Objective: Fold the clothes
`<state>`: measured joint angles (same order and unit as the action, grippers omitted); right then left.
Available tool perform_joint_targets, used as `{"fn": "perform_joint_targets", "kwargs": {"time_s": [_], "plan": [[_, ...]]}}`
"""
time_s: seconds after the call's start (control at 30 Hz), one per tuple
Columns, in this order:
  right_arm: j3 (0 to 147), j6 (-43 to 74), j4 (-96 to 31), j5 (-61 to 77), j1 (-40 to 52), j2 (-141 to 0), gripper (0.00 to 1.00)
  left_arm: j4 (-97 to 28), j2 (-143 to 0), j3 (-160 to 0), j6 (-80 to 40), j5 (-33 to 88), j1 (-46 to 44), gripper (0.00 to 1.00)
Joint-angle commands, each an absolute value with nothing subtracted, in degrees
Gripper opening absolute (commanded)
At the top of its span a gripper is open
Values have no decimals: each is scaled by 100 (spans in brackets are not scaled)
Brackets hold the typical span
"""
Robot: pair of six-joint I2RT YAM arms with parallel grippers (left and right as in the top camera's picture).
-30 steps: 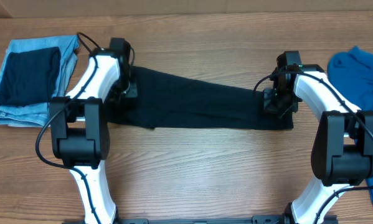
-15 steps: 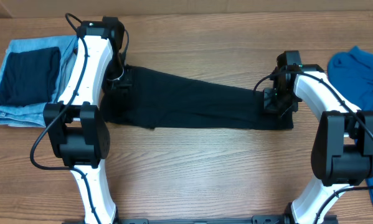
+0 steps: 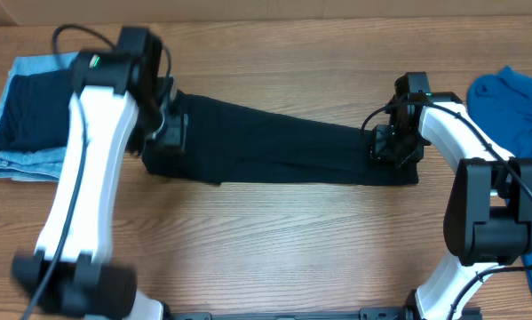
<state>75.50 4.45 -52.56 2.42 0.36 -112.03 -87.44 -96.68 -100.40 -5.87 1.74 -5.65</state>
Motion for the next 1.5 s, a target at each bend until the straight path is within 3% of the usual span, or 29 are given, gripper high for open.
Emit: {"fn": "perform_joint_targets", "kwargs": {"time_s": [0.0, 0.17, 0.4, 0.6, 0.7, 0.83, 0.93, 1.03, 1.2, 1.47], "plan": [[7531, 497, -5181, 480, 21, -11124, 58, -8130, -9179, -8637, -698, 416, -563, 70], [7531, 497, -5164, 528, 27, -11124, 58, -6777, -9174, -7417, -1170, 449, -565, 69], [7531, 497, -5157, 569, 27, -11124, 58, -5913, -9216, -6845, -2095, -32, -561, 68], [7531, 497, -5166, 569, 27, -11124, 58, -5280, -9225, -6263, -2379, 113, -569, 59], [7531, 497, -5168, 569, 27, -11124, 58, -5179, -9225, -6154, -2112, 106, -576, 47], [7531, 495, -5188, 611, 27, -11124, 58, -4974, -9225, -6156, -1470, 106, -576, 19], [7531, 497, -5194, 631, 27, -11124, 58, -4827, -9225, -6156, -1479, 108, -576, 17], [7531, 495, -5214, 631, 27, -11124, 58, -4943, -9227, -6145, -1420, 108, -576, 4], [7531, 497, -5210, 631, 27, -11124, 58, -4871, -9266, -5959, -556, -99, -661, 4], [7531, 495, -5214, 631, 27, -11124, 57, -4355, -10014, -5922, -436, -403, -681, 4]]}}
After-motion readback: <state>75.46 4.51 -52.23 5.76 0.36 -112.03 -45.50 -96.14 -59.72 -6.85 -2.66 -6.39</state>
